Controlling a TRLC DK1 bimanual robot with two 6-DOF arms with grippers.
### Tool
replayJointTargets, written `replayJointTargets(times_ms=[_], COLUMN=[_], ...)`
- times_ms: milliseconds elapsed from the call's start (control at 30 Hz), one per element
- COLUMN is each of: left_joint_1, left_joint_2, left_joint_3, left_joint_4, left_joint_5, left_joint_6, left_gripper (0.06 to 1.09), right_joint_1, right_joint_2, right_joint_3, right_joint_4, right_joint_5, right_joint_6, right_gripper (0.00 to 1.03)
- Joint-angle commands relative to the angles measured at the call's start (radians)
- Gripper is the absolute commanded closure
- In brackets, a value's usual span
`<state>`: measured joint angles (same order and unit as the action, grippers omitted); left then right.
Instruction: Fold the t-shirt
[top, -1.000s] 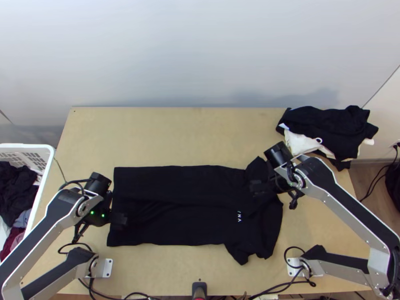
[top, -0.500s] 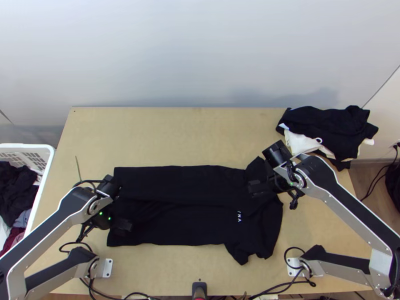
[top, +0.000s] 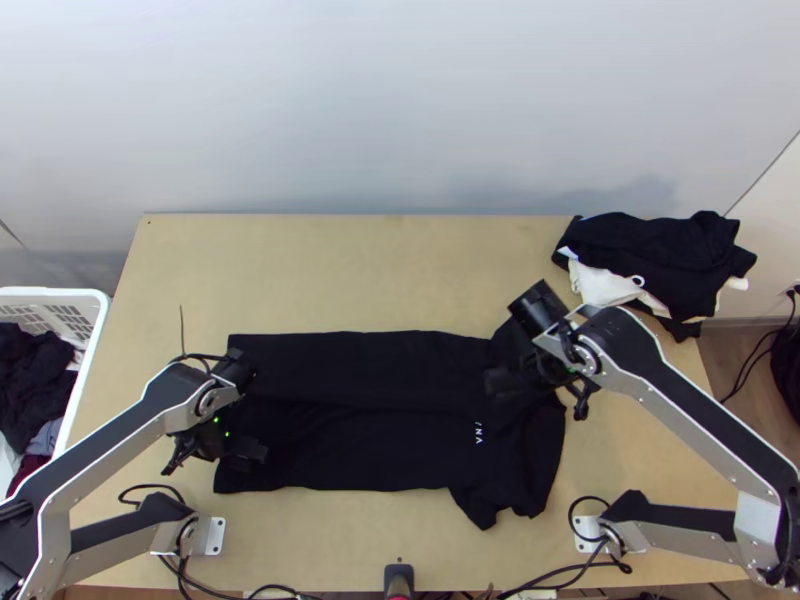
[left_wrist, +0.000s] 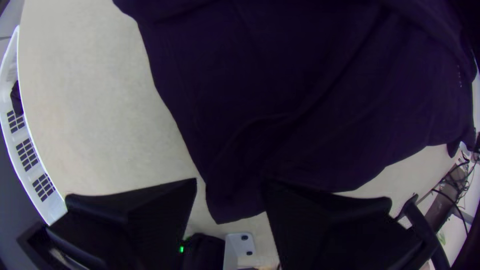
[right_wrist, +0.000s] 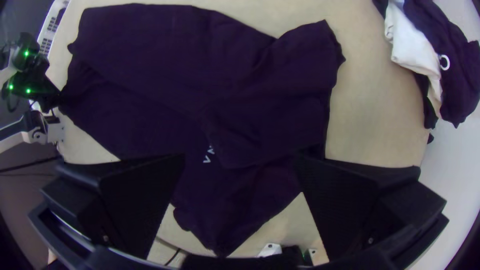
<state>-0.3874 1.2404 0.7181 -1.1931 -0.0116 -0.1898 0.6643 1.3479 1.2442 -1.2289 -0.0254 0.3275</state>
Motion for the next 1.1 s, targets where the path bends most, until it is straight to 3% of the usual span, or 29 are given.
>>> replayJointTargets(times_ms=[0,67,100,567,867,1067], left_joint_1=[-0.001,-0.002,-0.004,0.001,-0.001,-0.001], left_joint_2=[0.022,0.014,0.005,-0.045,-0.044,-0.036], left_joint_3=[0.011,0.003,0.000,-0.009,0.023,0.024], left_joint_4=[0.015,0.053,0.076,0.171,0.196,0.202], left_joint_5=[-0.004,-0.004,-0.002,-0.005,-0.007,-0.007], left_joint_6=[-0.007,-0.017,-0.020,-0.053,-0.102,-0.115], left_gripper=[0.77,0.99,1.05,1.04,1.04,1.04], right_joint_1=[0.115,0.172,0.201,0.520,0.509,0.509], right_joint_2=[0.023,0.022,0.022,-0.033,-0.030,-0.029], right_joint_3=[0.040,0.032,0.021,-0.244,-0.324,-0.358], right_joint_4=[-0.133,-0.192,-0.218,-0.224,-0.098,-0.058], right_joint_5=[-0.050,-0.050,-0.050,-0.053,-0.050,-0.050], right_joint_6=[-0.050,-0.077,-0.093,-0.081,-0.061,-0.061], right_gripper=[0.03,0.03,0.03,0.04,0.04,0.16])
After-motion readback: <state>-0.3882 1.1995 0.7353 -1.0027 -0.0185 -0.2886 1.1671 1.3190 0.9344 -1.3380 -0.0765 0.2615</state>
